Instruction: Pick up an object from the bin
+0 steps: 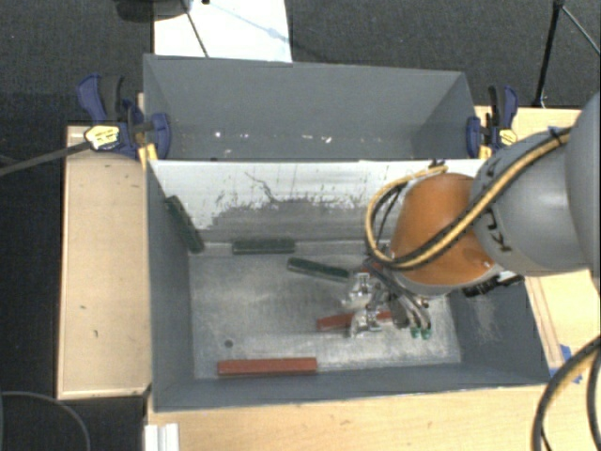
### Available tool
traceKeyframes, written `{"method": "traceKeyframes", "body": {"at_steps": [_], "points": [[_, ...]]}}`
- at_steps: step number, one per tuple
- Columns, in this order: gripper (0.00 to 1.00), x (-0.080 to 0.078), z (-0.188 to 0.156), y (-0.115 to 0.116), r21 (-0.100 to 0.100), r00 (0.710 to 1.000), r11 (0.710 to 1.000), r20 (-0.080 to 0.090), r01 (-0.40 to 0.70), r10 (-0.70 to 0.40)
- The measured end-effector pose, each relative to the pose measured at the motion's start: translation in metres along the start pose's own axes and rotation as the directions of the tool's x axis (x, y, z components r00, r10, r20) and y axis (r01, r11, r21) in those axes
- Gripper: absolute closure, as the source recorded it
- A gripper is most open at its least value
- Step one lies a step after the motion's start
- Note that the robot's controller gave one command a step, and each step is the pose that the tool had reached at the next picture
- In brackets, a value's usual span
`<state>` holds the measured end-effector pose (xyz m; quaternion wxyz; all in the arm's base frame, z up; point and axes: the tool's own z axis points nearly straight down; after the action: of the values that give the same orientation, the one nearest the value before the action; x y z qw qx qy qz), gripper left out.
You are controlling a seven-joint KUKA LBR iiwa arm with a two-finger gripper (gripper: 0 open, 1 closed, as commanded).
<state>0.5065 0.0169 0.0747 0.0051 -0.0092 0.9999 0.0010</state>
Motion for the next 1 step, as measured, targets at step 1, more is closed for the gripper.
{"method": "traceKeyframes", "body": {"at_steps": [1], "points": [[1.0, 0.0, 0.0, 0.0, 0.0, 1.0, 1.0, 0.0, -0.001, 0.001]]}}
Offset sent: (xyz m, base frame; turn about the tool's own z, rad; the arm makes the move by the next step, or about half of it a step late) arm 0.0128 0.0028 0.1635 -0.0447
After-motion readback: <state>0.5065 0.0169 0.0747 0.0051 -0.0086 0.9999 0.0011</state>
